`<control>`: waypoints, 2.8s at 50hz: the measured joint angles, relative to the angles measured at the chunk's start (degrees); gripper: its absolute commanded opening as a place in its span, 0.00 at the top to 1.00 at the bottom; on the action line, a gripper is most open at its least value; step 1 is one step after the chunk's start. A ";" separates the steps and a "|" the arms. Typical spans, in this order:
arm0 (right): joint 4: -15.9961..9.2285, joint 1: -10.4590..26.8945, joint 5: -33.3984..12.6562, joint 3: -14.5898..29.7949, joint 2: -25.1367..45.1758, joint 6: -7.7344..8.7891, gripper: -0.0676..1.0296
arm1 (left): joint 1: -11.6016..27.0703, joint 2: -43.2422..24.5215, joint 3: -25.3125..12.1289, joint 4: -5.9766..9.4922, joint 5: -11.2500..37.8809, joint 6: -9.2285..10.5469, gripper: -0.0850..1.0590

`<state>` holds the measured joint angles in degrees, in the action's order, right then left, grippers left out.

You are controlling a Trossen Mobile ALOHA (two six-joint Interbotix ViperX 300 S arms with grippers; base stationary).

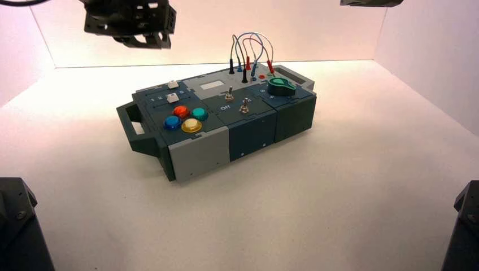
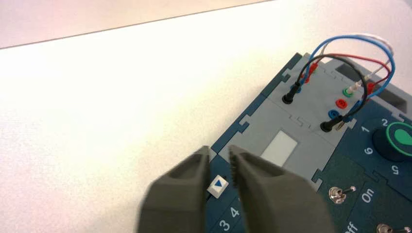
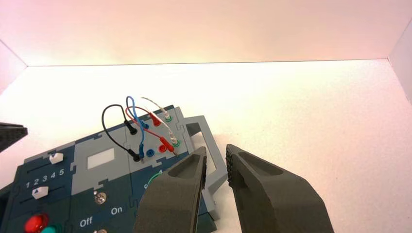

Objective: Move the top slider to position 3.

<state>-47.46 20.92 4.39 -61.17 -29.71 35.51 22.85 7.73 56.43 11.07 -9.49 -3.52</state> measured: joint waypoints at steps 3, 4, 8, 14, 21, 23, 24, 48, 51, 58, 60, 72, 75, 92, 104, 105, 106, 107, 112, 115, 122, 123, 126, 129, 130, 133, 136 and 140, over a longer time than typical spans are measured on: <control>-0.09 0.00 0.00 0.00 -0.18 0.00 0.72 | 0.00 0.18 0.00 0.00 0.09 -0.09 0.95; 0.00 0.00 0.00 -0.09 -0.18 0.00 0.72 | 0.00 0.35 0.00 0.00 0.09 0.00 0.95; -0.09 0.09 0.00 -0.09 -0.53 0.00 0.72 | 0.00 0.88 0.00 0.00 0.18 0.00 0.95; 0.00 0.00 0.09 -0.18 -0.79 0.00 0.72 | 0.09 1.32 0.00 0.00 0.26 -0.09 0.95; -0.09 0.00 0.18 -0.26 -0.79 0.00 0.72 | 0.62 1.23 0.00 0.00 1.58 -0.09 0.95; 0.00 0.00 0.26 -0.35 -0.88 0.09 0.72 | 0.97 1.23 -0.18 0.00 2.29 -0.09 0.95; -0.09 0.09 0.26 -0.26 -0.88 0.00 0.72 | 1.14 1.23 -0.18 -0.09 2.55 -0.09 0.95; 0.00 0.00 0.35 -0.53 -1.14 0.00 0.72 | 1.32 -0.79 -3.96 0.00 12.22 -0.79 0.95; 0.00 0.00 0.35 -0.62 -1.41 0.09 0.72 | 1.32 -2.11 -4.83 -0.09 13.71 -0.88 0.95; 0.00 -0.09 0.53 -1.05 -2.55 0.09 0.72 | 1.32 -4.48 -6.77 -0.09 16.88 -1.23 0.95; 0.00 -0.09 0.88 -1.41 -3.16 0.00 0.72 | 1.32 -5.36 -7.56 -0.09 17.84 -1.41 0.95; 0.00 -0.09 2.64 -3.25 -7.38 0.00 0.72 | 1.41 -6.77 -8.35 -0.09 18.11 -1.67 0.95; 0.00 -0.09 2.72 -3.60 -8.26 0.00 0.72 | 1.41 -7.21 -8.44 -0.09 17.93 -1.67 0.95; -0.09 -0.09 3.08 -3.87 -9.49 0.09 0.72 | 1.41 -9.40 -9.23 -0.09 17.67 -1.67 0.95; -0.09 -0.09 3.60 -3.87 -9.40 0.00 0.72 | 1.49 -9.67 -9.32 -0.09 17.67 -1.67 0.95; -0.09 -0.09 3.60 -3.87 -9.49 0.09 0.72 | 1.49 -10.11 -9.49 -0.18 17.67 -1.67 0.95; 0.00 -0.09 3.60 -3.87 -9.49 0.00 0.72 | 1.49 -10.28 -9.49 -0.18 17.67 -1.67 0.95; 0.00 -0.09 3.60 -3.87 -9.40 0.09 0.72 | 1.41 -10.55 -9.67 -0.09 17.67 -1.67 0.95; 0.00 -0.09 3.60 -3.87 -9.49 0.00 0.72 | 1.49 -11.51 -10.02 -0.09 17.67 -1.67 0.95; 0.00 -0.09 3.60 -3.96 -9.40 0.09 0.72 | 1.49 -12.04 -10.28 -0.18 17.75 -1.67 0.95; -0.09 -0.09 3.60 -4.04 -9.40 0.00 0.72 | 1.49 -12.66 -10.81 -0.09 17.84 -1.76 0.95; -0.09 -0.09 3.69 -3.96 -9.49 0.00 0.72 | 1.49 -12.66 -10.81 -0.18 17.84 -1.85 0.95; 0.00 -0.09 3.60 -3.96 -9.40 0.00 0.72 | 1.49 -12.74 -10.90 -0.18 17.67 -2.20 0.95; 0.00 -0.09 3.60 -3.96 -9.40 0.09 0.72 | 1.58 -12.74 -11.16 -0.18 17.58 -2.37 0.95; -0.09 -0.09 3.69 -4.04 -9.40 0.09 0.72 | 1.49 -12.92 -11.43 -0.18 17.40 -2.64 0.95; 0.00 -0.09 3.60 -4.04 -9.40 0.09 0.72 | 1.49 -13.36 -12.13 -0.18 17.31 -3.16 0.95; -0.09 -0.09 3.69 -4.04 -9.40 0.00 0.72 | 1.49 -14.15 -12.74 -0.18 17.23 -3.43 0.95; -0.09 -0.09 3.69 -3.96 -9.49 0.09 0.72 | 1.49 -14.68 -13.27 -0.18 17.23 -3.43 0.95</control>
<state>-47.55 20.83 8.09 -65.13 -39.20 35.60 24.35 -6.94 43.15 10.90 7.73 -6.94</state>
